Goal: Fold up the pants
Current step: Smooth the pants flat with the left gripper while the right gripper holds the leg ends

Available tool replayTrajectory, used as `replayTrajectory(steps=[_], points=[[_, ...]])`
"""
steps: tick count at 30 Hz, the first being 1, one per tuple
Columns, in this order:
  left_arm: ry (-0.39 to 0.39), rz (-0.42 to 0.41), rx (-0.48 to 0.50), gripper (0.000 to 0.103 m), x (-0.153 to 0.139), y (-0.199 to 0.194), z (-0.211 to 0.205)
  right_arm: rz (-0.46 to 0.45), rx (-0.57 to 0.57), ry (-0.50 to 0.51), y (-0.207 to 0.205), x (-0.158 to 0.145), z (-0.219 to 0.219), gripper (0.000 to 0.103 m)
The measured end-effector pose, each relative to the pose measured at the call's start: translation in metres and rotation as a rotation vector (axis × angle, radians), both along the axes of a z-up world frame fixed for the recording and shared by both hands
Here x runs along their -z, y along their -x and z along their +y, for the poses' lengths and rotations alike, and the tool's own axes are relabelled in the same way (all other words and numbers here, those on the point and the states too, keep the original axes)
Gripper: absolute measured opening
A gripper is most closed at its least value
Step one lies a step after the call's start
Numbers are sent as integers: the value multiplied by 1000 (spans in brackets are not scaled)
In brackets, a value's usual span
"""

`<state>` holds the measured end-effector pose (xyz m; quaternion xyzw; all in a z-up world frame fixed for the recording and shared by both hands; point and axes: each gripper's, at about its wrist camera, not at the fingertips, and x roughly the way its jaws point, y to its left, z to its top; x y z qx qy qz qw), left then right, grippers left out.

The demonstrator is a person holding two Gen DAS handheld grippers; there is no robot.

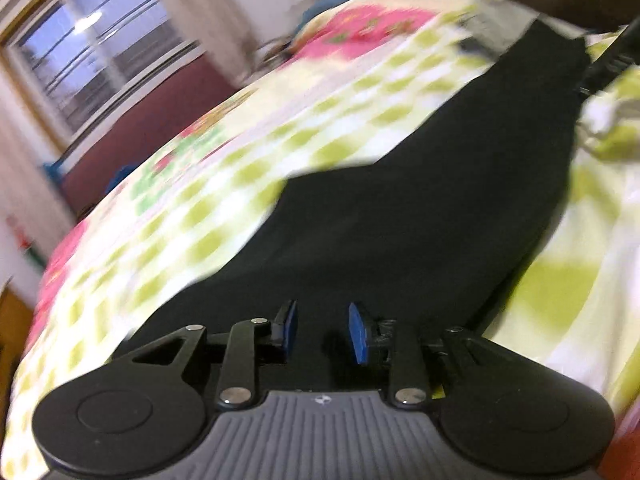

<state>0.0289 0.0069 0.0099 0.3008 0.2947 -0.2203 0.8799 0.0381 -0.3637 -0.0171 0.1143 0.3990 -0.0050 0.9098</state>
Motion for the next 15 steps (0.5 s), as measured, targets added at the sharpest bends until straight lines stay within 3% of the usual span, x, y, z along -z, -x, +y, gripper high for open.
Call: replayTrajectory(steps=[3,7,11,15], points=[[26,12,130,44,9,-9,-60,-27,273,-138,10,12,-72,34],[30,27,257,45,15,-15,-126,-130,478,-307,20,22,-133,34],[21,34,328,45,18,-16,-169,-222,551,-400,16,24,-163,35],[12,53,360,45,20,-21,-192,-269,543,-368,7,24,-169,35]])
